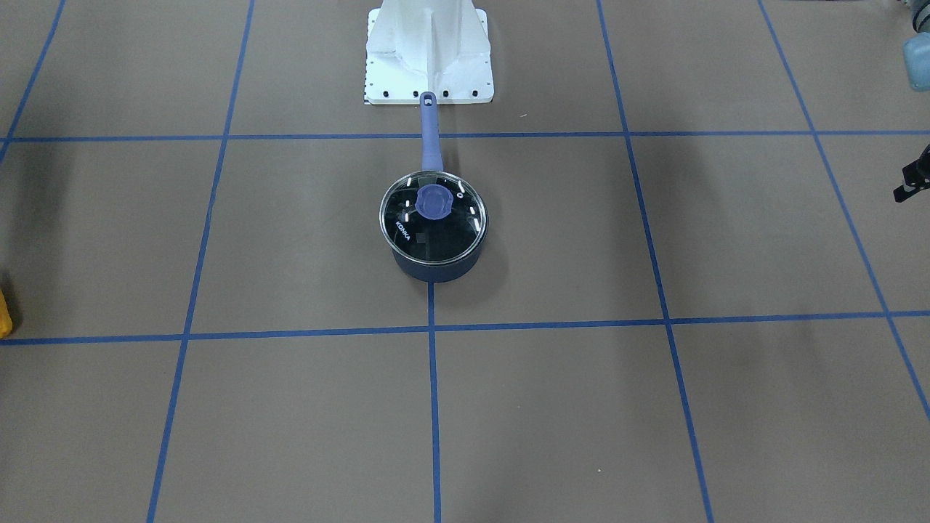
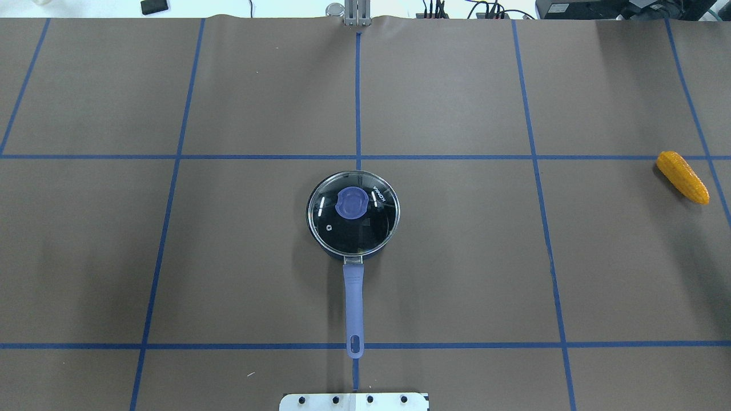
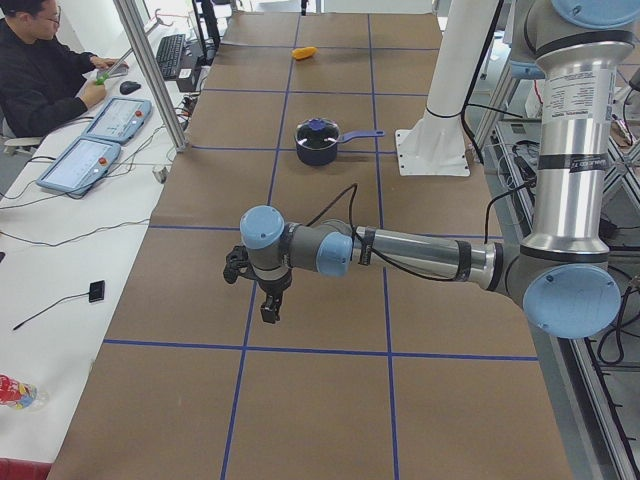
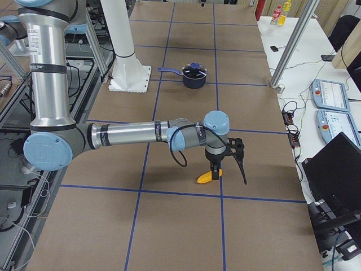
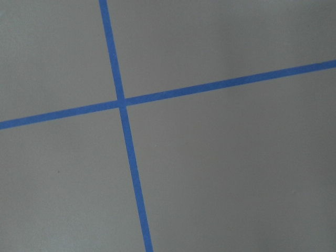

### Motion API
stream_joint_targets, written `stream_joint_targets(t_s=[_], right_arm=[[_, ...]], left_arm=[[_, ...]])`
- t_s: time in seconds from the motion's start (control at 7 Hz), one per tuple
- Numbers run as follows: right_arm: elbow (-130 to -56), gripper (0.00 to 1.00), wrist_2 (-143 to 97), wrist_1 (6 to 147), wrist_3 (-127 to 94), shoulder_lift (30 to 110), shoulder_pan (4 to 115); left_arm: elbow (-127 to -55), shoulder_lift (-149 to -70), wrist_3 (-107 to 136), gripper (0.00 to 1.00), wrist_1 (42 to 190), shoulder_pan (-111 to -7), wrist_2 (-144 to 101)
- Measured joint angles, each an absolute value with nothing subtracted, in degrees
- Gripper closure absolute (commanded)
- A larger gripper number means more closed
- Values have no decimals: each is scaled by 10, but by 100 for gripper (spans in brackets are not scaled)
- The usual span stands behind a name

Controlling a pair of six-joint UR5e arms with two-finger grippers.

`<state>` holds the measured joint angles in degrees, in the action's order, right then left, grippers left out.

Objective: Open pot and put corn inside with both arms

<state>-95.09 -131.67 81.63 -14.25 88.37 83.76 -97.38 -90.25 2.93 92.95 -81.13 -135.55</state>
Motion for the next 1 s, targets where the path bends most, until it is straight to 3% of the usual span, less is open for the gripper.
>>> stream_joint_targets(t_s=[0.43,1.0], right_arm=[[-949,0,-1316,816,-136,859,810],[-929,0,-1319,818,-135,848,787]], left_arm=[[-975,-1001,160,0,920,-779,-1357],[-979,-1196,362,0,825,-644,-1322]])
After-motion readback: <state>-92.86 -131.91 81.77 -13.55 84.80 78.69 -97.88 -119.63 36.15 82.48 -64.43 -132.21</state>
